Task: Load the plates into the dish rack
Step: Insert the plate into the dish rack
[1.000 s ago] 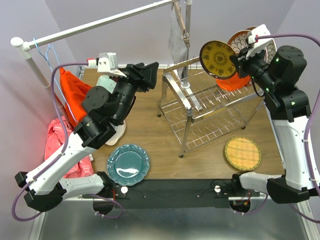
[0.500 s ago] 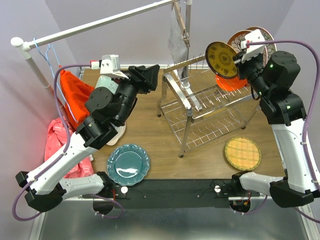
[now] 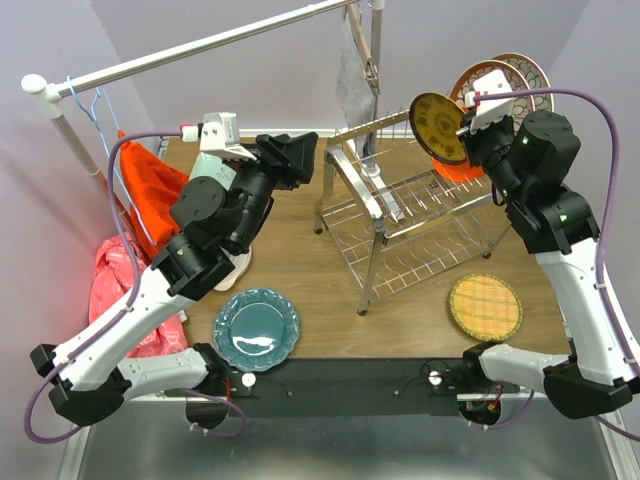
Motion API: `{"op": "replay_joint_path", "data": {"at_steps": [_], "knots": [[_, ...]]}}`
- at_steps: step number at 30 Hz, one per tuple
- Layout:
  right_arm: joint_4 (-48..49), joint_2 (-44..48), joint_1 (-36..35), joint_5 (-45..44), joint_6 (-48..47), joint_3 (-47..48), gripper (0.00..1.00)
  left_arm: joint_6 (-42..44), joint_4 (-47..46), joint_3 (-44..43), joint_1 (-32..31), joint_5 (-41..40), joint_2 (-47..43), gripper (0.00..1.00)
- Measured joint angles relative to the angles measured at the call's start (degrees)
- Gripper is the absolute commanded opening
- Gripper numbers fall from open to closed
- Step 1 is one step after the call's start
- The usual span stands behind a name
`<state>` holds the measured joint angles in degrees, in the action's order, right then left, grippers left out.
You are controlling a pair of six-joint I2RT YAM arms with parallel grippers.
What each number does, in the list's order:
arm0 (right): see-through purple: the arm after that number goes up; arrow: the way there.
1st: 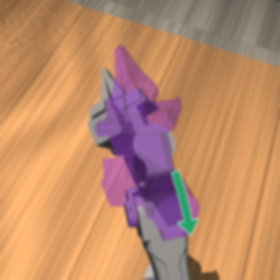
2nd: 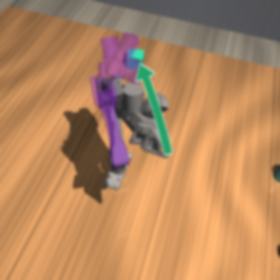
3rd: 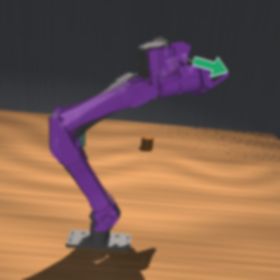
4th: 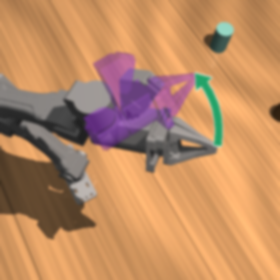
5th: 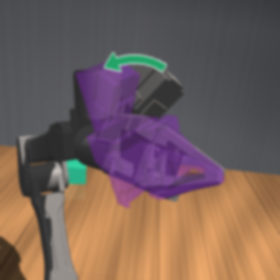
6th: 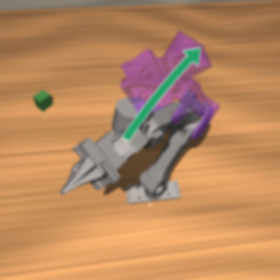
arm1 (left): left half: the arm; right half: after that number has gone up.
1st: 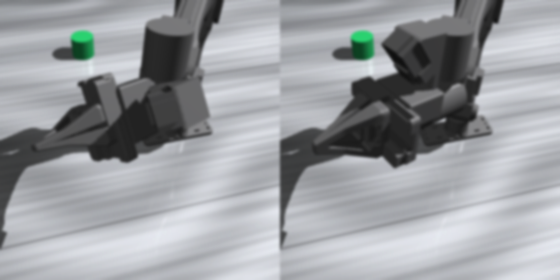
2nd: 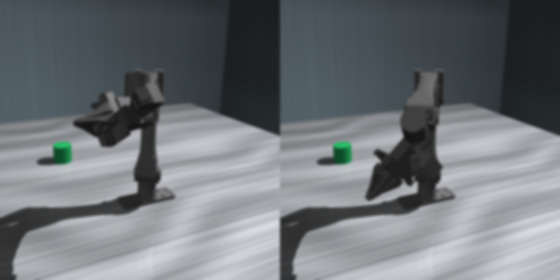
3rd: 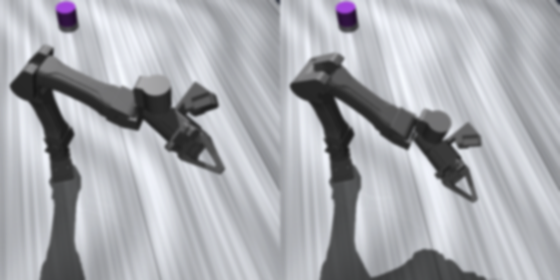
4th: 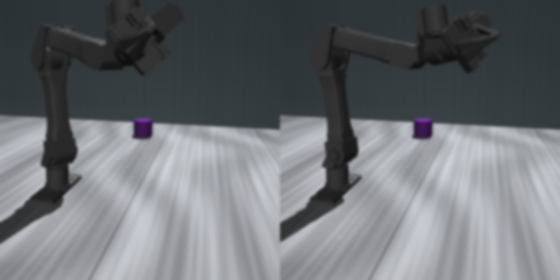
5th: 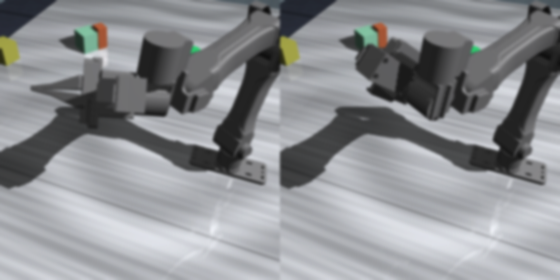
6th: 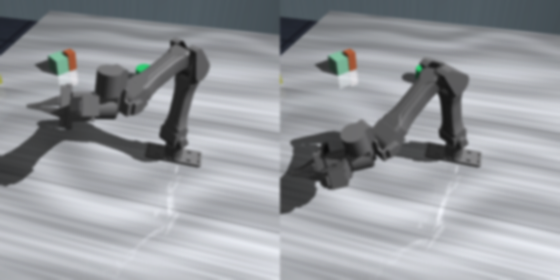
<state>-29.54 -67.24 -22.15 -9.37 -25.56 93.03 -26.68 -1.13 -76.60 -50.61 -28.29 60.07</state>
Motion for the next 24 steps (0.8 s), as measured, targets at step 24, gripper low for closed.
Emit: {"op": "replay_joint_path", "data": {"at_steps": [24], "knots": [[0.92,1.84,-0.09,-4.24,0.24,-3.96,0.21,-0.44,-0.02,0.57,0.79,-0.02,-0.74,0.70]]}}
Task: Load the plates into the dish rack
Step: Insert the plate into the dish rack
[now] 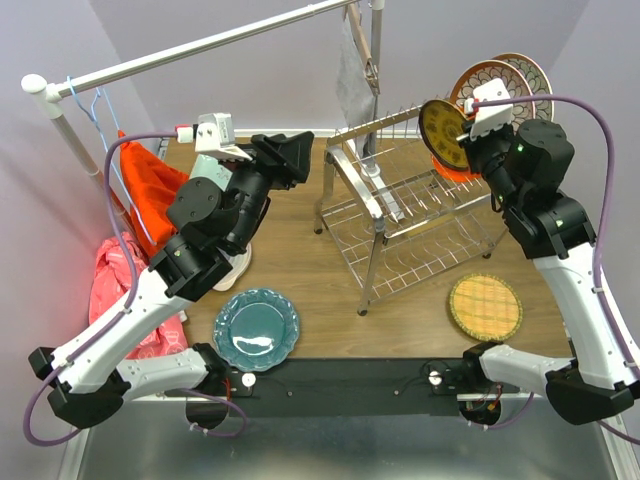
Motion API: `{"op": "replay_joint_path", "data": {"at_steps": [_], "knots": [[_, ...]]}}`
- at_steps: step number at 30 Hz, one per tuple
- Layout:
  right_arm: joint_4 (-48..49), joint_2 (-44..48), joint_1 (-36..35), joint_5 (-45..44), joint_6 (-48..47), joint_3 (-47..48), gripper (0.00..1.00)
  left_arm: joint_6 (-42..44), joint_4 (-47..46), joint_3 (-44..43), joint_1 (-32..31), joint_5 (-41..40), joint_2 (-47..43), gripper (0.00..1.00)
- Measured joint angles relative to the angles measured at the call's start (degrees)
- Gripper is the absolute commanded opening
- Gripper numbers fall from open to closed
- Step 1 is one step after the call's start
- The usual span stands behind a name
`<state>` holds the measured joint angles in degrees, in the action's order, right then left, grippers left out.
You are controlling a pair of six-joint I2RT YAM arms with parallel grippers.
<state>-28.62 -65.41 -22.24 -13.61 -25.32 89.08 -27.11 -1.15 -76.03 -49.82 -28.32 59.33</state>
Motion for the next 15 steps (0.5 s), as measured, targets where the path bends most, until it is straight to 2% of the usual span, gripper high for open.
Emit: {"op": "replay_joint_path", "data": {"at_steps": [10,11,13,15], "knots": [[-0.76,0.59,0.00,0.15,0.70,0.00,0.24,-0.39,-0.02,0.72,0.22,0.02,-0.31,0.70],[-0.87,0.68,0.00,0.17,0.83,0.00,0.27,-0.42,-0.02,0.83,0.22,0.00,-0.35,0.70],[-1.05,0.92,0.00,0.24,0.92,0.00,0.28,-0.46,-0.02,1.07,0.22,0.00,-0.57,0.70],[-1.09,1.03,0.00,0.37,1.16,0.00,0.34,-0.50,-0.02,1.22,0.22,0.00,-0.83,0.70]]}}
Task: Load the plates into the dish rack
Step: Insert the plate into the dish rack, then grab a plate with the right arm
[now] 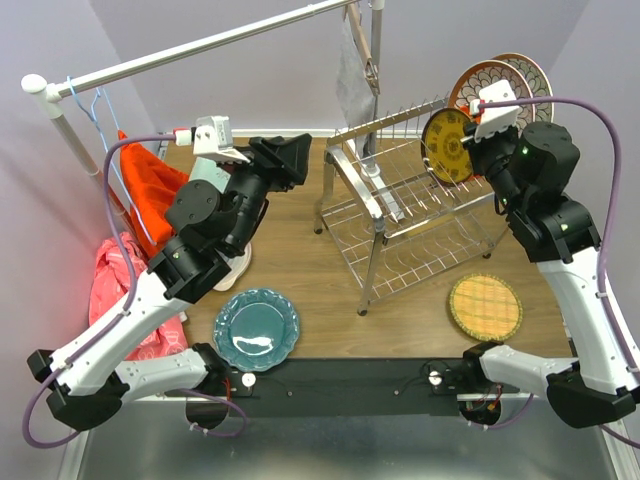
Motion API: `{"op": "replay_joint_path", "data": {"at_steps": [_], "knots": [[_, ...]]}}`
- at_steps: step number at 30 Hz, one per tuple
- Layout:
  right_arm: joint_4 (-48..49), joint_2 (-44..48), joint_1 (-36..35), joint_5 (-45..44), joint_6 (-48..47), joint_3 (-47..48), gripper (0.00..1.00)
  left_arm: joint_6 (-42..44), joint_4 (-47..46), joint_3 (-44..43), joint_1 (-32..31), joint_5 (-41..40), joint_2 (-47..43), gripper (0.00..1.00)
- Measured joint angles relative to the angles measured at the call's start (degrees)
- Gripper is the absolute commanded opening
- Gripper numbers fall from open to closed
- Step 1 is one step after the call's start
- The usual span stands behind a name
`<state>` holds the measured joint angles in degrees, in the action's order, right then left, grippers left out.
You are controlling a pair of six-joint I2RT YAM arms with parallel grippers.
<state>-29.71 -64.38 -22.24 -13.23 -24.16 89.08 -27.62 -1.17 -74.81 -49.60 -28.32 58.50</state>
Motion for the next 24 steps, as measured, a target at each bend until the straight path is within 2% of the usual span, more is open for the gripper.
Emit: {"op": "replay_joint_path", "data": {"at_steps": [4,8,14,19,24], "knots": [[-0.31,-0.07,0.00,0.35,0.17,0.48,0.46,-0.09,0.00,0.04,0.00,0.00,-0.24,0.70],[-0.81,-0.76,0.00,0.44,0.13,3.69,0.51,-0.09,0.00,0.09,0.00,0.02,-0.46,0.70],[-1.16,-1.09,0.00,0.76,0.72,8.57,0.51,-0.09,0.00,0.33,0.00,0.02,-1.05,0.70],[-2.21,-1.11,0.00,1.07,1.99,10.12,0.59,-0.09,0.00,0.37,0.02,0.07,-1.22,0.70],[-4.52,-1.22,0.07,1.70,4.13,13.09,0.63,-0.07,-0.09,0.96,0.04,0.85,-1.84,0.73]]}}
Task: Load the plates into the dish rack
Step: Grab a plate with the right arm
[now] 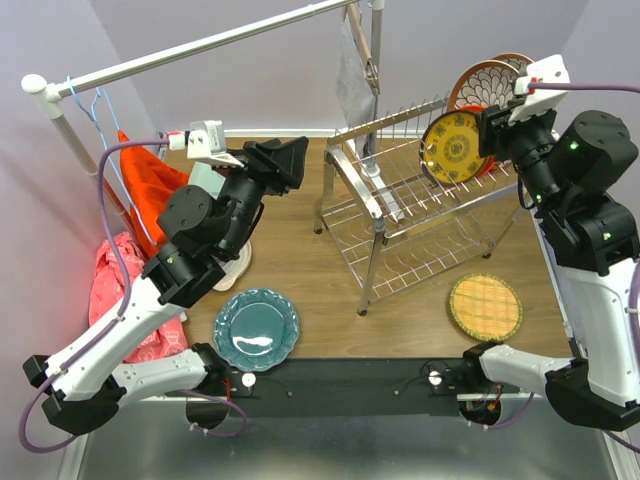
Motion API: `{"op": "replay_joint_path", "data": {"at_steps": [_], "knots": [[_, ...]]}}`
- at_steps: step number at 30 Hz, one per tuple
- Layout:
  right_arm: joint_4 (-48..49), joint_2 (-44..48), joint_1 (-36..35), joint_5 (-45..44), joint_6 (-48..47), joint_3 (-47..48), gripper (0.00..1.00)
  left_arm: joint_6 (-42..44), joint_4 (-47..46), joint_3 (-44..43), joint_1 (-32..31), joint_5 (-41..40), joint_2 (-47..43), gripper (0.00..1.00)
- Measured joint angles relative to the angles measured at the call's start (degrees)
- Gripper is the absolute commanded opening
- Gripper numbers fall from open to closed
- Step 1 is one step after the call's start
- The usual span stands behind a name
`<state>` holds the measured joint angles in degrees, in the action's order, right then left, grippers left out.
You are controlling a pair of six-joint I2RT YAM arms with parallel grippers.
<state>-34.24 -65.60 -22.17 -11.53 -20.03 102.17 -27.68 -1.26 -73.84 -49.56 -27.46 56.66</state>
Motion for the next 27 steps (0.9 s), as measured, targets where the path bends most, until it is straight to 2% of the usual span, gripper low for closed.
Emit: {"op": "replay_joint_path", "data": {"at_steps": [6,10,23,27], "knots": [[-2.27,0.50,3.67,1.90,3.23,3.63,0.61,-0.09,-0.87,1.75,0.11,1.81,-1.16,0.78],[-3.67,1.70,9.70,2.56,7.34,3.93,0.58,-0.31,-1.29,2.25,0.46,4.20,-1.49,0.78],[-7.50,9.38,20.46,-2.05,17.55,0.52,0.57,0.72,-1.70,-0.85,0.81,16.70,0.17,0.78],[-9.53,12.13,23.63,-2.19,20.11,-1.57,0.57,0.87,-1.44,-1.07,0.81,18.34,0.31,0.78]]}}
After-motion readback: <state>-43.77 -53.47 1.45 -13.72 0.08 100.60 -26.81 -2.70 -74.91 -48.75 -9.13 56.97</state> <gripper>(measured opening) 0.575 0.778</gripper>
